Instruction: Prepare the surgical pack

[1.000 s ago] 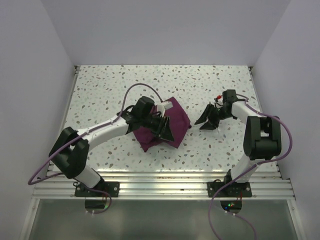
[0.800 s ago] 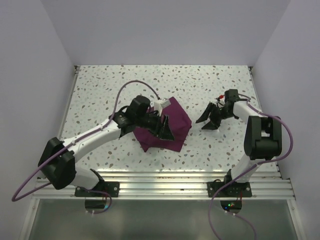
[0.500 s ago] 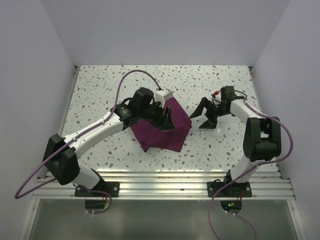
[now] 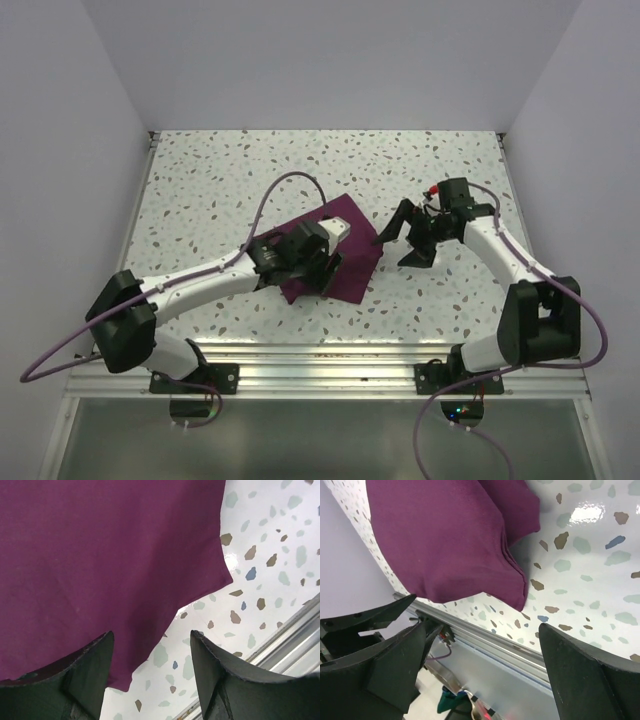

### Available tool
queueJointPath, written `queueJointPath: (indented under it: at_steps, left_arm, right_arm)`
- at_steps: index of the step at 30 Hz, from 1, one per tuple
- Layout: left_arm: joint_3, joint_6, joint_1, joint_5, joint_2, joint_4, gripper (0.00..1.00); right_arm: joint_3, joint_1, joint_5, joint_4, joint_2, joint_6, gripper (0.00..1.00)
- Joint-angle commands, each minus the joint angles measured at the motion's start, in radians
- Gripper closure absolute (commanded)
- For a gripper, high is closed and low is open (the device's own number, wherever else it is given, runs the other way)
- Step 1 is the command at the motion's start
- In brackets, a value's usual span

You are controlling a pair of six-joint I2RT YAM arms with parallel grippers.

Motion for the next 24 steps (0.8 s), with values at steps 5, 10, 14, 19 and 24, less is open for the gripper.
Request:
queueJointPath:
  at_steps: [5, 10, 14, 19, 24]
  left_arm:
    - [0.027, 0.036, -0.107, -0.32, 0.082, -0.019, 0.4]
    - [0.043, 0.053, -0.123, -0.375, 0.119, -0.034, 0.5]
    - [0.057, 0.062, -0.126, -0.405, 0.16, -0.06, 0.5]
    - [0.057, 0.064, -0.126, -0.414, 0.182, -0.062, 0.54]
    - [0.063, 0.064, -0.126, -0.406, 0.197, -0.062, 0.62]
  right_arm:
    - [-0.084, -0.01, -0.038, 0.008, -0.042, 0.021, 0.01]
    - [-0.121, -0.01, -0.043, 0.024, -0.057, 0.035, 0.01]
    - [-0.09, -0.01, -0.017, -0.011, -0.051, 0.006, 0.01]
    - [-0.101, -0.01, -0.032, 0.013, -0.042, 0.024, 0.01]
    - [-0.109, -0.008, -0.027, 0.019, -0.04, 0.027, 0.01]
